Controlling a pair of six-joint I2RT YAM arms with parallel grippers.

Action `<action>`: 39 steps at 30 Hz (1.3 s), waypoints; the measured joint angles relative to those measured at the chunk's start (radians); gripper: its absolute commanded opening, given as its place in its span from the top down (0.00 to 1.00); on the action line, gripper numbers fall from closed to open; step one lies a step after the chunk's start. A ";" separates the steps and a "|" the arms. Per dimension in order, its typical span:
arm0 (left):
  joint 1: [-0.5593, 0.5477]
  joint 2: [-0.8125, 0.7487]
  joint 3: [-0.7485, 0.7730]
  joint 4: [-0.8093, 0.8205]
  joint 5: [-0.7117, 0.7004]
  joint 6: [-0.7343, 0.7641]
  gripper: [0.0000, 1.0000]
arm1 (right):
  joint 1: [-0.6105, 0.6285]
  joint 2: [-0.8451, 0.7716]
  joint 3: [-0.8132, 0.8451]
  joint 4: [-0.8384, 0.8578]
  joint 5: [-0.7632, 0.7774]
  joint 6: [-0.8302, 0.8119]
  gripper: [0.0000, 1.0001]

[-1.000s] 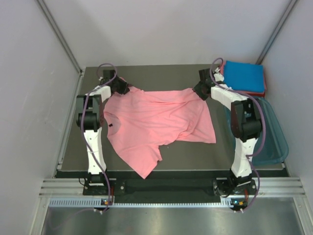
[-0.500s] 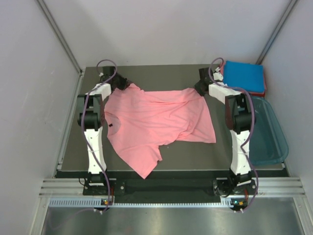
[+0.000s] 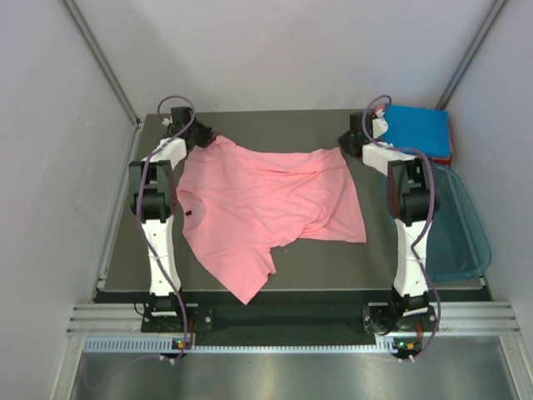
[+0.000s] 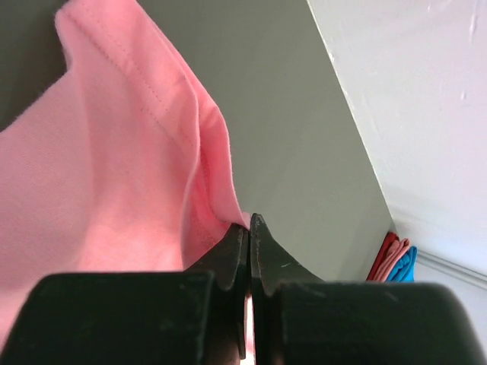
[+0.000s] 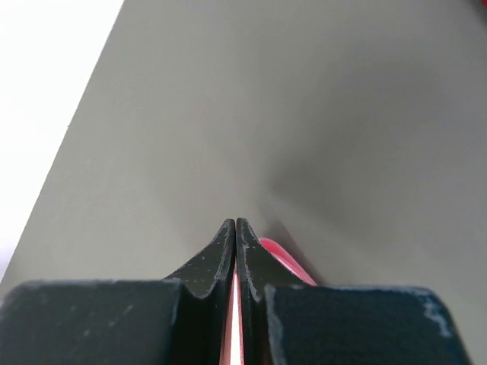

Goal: Fold and stack the t-shirts
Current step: Flatten the tshirt out

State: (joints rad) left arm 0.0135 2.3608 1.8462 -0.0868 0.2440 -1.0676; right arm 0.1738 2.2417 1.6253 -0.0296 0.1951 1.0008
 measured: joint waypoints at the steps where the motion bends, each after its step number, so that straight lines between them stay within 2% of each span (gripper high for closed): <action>1: 0.003 0.000 0.002 0.000 0.000 0.000 1.00 | -0.001 0.000 -0.002 0.012 -0.005 -0.006 1.00; 2: 0.005 0.000 0.003 0.001 0.000 0.000 1.00 | -0.002 0.000 -0.002 0.016 -0.011 -0.010 0.97; 3: 0.006 0.000 0.003 0.001 0.000 -0.001 1.00 | -0.002 0.000 0.000 0.017 -0.020 -0.013 0.85; 5: 0.006 0.000 0.003 0.002 0.000 -0.001 1.00 | -0.002 0.000 0.011 -0.001 -0.036 -0.013 0.73; 7: 0.006 0.000 0.003 0.002 0.000 -0.001 1.00 | -0.002 0.000 0.032 -0.025 -0.059 -0.027 0.64; 9: 0.006 0.000 0.003 0.003 0.001 -0.001 1.00 | 0.001 0.013 0.080 -0.043 -0.100 -0.063 0.62; 11: 0.005 0.000 0.003 0.005 0.002 -0.002 1.00 | 0.006 0.042 0.154 -0.048 -0.157 -0.128 0.63; 13: 0.005 0.000 0.003 0.004 0.002 -0.001 1.00 | 0.008 0.057 0.199 -0.051 -0.209 -0.183 0.69; 17: 0.006 0.000 0.003 0.004 0.003 0.000 1.00 | 0.007 0.057 0.200 -0.103 -0.258 -0.207 0.67; 24: 0.010 -0.002 0.003 0.004 0.020 0.000 1.00 | 0.006 0.060 0.220 -0.285 -0.240 -0.209 0.64; 29: 0.012 -0.007 0.003 0.005 0.031 -0.001 1.00 | 0.010 0.063 0.238 -0.343 -0.198 -0.245 0.65; 37: 0.012 -0.023 -0.021 0.011 0.043 -0.003 1.00 | 0.013 0.110 0.270 -0.367 -0.149 -0.280 0.73; 38: 0.012 -0.027 -0.027 0.011 0.045 -0.003 1.00 | 0.013 0.109 0.264 -0.360 -0.146 -0.280 0.75; 39: 0.012 -0.031 -0.032 0.011 0.047 -0.003 1.00 | 0.014 0.108 0.260 -0.357 -0.141 -0.280 0.84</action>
State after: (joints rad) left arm 0.0254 2.3302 1.8145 -0.0753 0.2913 -1.0710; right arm 0.1875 2.3497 1.8851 -0.3862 0.0540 0.7204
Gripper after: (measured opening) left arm 0.015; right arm 0.270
